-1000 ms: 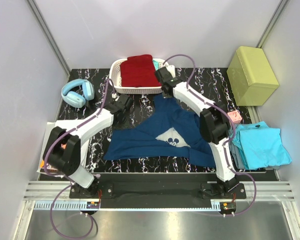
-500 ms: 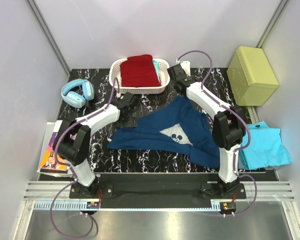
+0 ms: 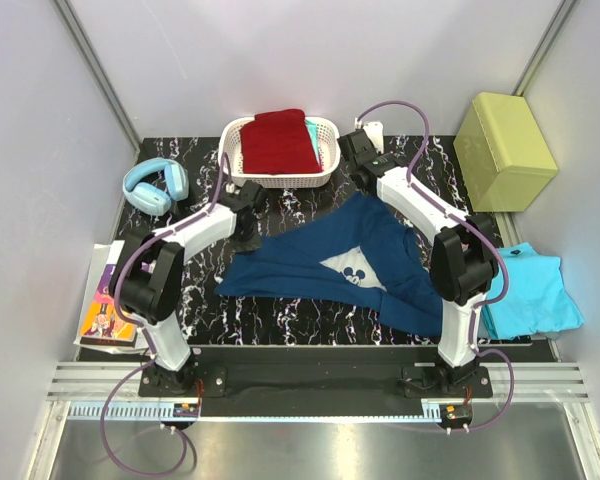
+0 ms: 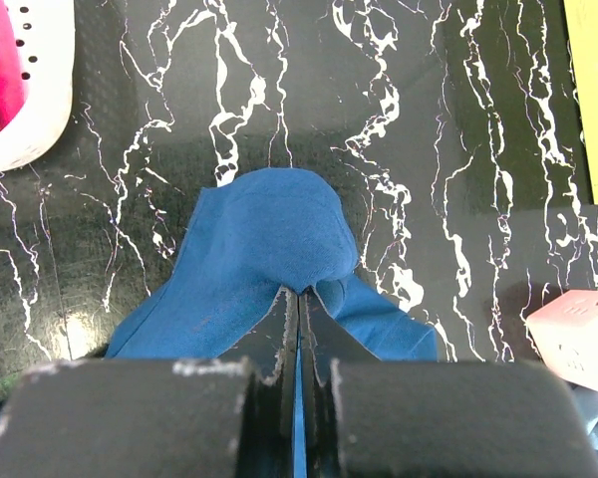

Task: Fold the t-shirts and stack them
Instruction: Flatten out the tshirt

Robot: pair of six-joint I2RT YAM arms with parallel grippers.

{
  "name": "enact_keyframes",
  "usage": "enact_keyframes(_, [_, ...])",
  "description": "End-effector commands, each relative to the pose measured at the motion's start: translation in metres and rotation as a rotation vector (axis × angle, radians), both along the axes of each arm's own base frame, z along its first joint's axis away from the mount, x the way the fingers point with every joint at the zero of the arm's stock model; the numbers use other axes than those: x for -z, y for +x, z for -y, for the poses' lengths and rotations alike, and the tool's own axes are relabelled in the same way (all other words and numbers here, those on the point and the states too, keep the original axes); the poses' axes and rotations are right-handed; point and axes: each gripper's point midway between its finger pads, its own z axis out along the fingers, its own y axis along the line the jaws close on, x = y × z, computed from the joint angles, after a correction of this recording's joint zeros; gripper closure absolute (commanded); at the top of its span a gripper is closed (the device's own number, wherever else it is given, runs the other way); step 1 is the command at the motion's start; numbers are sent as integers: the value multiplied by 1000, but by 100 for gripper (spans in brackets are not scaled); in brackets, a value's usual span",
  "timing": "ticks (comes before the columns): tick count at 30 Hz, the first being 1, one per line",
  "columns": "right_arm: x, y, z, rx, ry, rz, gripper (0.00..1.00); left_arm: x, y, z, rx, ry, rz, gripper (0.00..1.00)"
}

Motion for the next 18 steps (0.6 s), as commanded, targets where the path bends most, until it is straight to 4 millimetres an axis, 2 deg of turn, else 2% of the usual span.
enact_keyframes(1, [-32, 6, 0, 9, 34, 89, 100, 2, -22, -1, 15, -12, -16, 100])
enact_keyframes(3, [-35, 7, 0, 11, 37, 95, 100, 6, -35, -4, 15, -10, -33, 100])
enact_keyframes(7, [-41, 8, 1, 15, 34, 108, 100, 4, -47, -9, 13, 3, -23, 100])
enact_keyframes(8, [-41, 8, 0, 13, 33, 108, 100, 3, -47, -13, 6, 16, -13, 81])
enact_keyframes(9, [-40, 8, 0, 11, 36, 107, 100, -3, -43, -18, -1, 37, 14, 68])
enact_keyframes(10, [-41, 7, 1, 11, 38, 106, 100, -8, -39, -20, -8, 42, 33, 60])
enact_keyframes(11, [-40, 6, 1, 12, 41, 104, 100, -12, -35, -21, -11, 44, 47, 43])
enact_keyframes(15, [-42, 2, 3, 12, 41, 106, 100, -48, -1, -17, -24, 40, 158, 18])
enact_keyframes(18, [-45, 1, 3, 9, 44, 113, 100, -53, 19, -13, -26, 36, 166, 16])
